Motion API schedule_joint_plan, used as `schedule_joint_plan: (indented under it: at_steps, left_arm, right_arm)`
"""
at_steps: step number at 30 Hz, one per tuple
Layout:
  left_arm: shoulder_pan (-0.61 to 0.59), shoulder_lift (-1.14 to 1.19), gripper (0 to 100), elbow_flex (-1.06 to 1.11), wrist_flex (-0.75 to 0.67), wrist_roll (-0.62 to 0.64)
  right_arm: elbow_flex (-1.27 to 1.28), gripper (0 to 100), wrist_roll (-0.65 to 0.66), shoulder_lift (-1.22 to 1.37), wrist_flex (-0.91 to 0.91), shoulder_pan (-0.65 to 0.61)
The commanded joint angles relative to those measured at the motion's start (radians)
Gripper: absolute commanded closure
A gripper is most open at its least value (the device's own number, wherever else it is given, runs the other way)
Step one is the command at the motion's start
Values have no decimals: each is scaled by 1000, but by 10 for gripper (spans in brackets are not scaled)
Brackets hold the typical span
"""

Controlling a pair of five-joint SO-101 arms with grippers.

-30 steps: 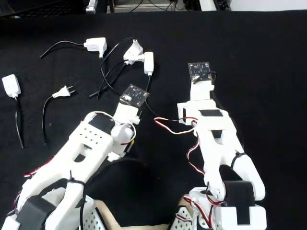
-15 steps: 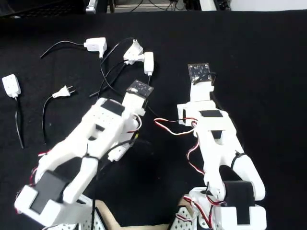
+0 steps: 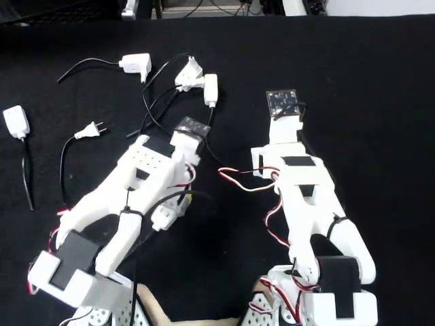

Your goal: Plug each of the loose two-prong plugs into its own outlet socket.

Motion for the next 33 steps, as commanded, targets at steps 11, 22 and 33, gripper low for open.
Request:
schedule_joint_plan:
  at_steps: [11,22,33]
  left_arm:
    - [-8,-143,800,41,51,-15]
    - [-67,-49,800,59,-6,-68]
    - [-48,51,809,30,-6,-69]
  right_arm:
    - [-10,985,-8,1,-11,6]
    - [-8,985,-8,1,-11,6]
    - [-8,985,-8,1,-11,6]
